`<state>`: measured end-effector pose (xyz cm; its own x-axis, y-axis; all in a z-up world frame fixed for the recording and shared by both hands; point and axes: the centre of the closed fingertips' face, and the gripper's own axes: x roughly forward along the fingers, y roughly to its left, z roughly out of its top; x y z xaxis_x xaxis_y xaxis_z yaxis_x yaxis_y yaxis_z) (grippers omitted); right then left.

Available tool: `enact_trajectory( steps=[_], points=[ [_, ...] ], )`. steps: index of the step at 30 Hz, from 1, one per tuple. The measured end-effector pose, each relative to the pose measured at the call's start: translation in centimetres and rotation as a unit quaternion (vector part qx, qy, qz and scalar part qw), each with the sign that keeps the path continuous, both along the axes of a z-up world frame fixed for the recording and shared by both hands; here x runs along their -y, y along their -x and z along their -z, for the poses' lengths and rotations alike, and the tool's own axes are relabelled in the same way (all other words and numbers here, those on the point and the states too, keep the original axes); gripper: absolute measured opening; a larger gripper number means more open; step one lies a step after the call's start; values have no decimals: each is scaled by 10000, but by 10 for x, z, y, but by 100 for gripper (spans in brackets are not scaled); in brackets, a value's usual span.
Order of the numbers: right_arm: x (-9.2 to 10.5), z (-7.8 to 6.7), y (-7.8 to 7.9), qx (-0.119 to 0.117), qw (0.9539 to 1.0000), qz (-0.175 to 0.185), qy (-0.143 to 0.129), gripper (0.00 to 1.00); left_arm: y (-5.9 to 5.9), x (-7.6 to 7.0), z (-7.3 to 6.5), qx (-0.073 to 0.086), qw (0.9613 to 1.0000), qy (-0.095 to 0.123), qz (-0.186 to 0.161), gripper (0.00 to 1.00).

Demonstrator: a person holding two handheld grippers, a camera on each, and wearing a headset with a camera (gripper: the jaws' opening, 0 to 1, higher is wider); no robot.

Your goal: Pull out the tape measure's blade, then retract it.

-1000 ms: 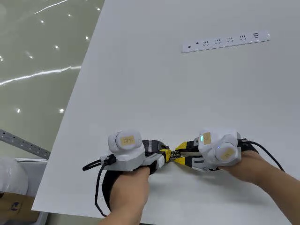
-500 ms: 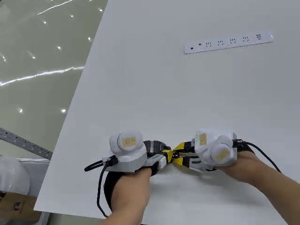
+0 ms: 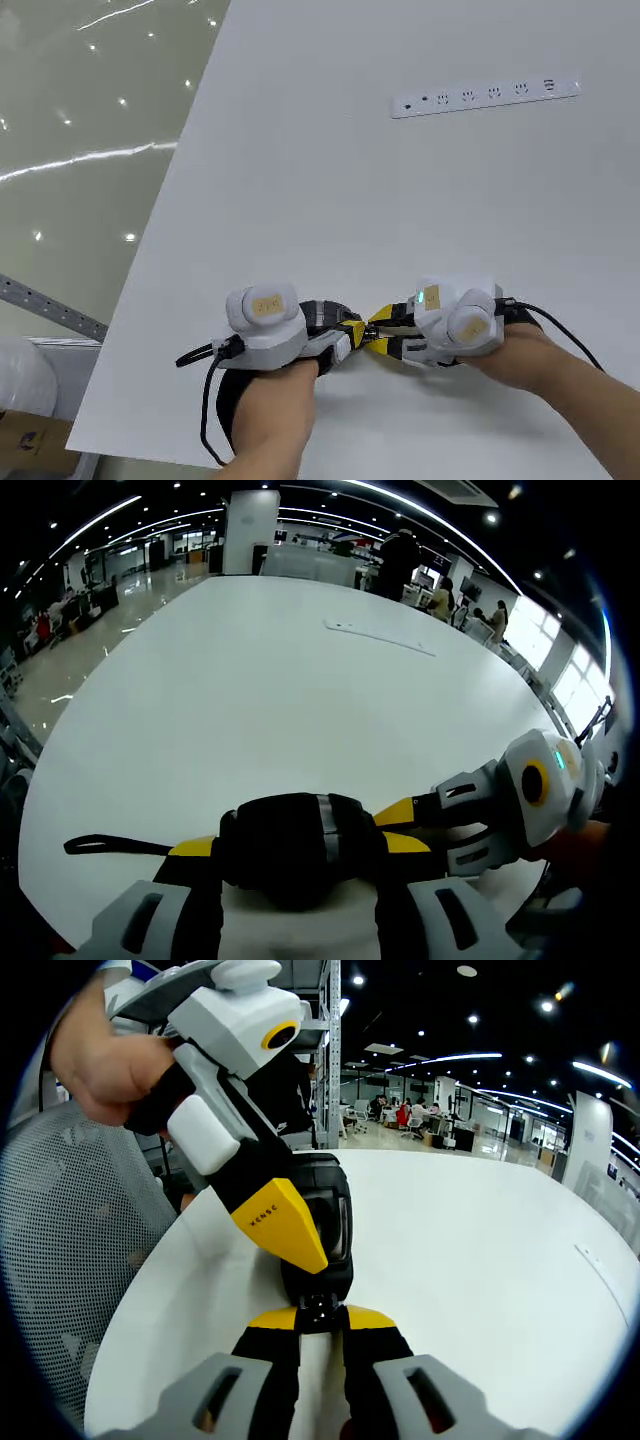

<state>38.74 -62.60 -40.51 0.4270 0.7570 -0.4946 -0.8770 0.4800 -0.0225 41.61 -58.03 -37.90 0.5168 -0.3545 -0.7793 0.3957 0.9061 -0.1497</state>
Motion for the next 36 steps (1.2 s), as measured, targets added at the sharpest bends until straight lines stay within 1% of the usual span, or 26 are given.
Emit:
enact_trajectory(
  steps=[3, 8, 13, 16, 18, 20, 23, 27, 29, 32, 33, 36],
  points=[
    [0, 0, 1, -23, 10000, 19, 11, 15, 1, 0, 0, -19, 10000, 68, -20, 59],
    [3, -3, 1, -63, 10000, 35, 44, 15, 1, 1, 0, -23, 10000, 84, 39, 60],
    [5, -2, 3, -115, 9999, 71, 82, 19, 2, 1, 0, 5, 9998, 98, 150, 60],
    [5, -6, 4, -135, 9998, 130, 64, 21, 4, -1, 0, -13, 9997, 141, 188, 60],
    [5, -8, 4, -177, 9997, 167, 22, 21, 5, -1, 0, -16, 9996, 155, 217, 60],
    [6, -10, 5, -180, 9996, 197, 38, 21, 5, -2, 0, -13, 9995, 163, 268, 60],
    [9, -10, 6, -222, 9995, 235, 62, 22, 5, -4, -3, 16, 9993, 215, 304, 59],
    [13, -17, 7, -255, 9991, 344, 28, 23, 4, -3, -8, 28, 9988, 334, 370, 60],
    [14, -20, 8, -263, 9989, 398, 13, 23, 4, -3, -11, 68, 9984, 372, 423, 61],
    [16, -22, 9, -287, 9986, 453, 23, 24, 5, -1, -15, 82, 9976, 480, 497, 61],
    [17, -22, 9, -288, 9985, 472, 31, 24, 4, 0, -17, 127, 9973, 514, 515, 61],
    [18, -24, 10, -291, 9983, 497, 56, 24, 4, 0, -18, 145, 9968, 560, 559, 61]
  ],
)
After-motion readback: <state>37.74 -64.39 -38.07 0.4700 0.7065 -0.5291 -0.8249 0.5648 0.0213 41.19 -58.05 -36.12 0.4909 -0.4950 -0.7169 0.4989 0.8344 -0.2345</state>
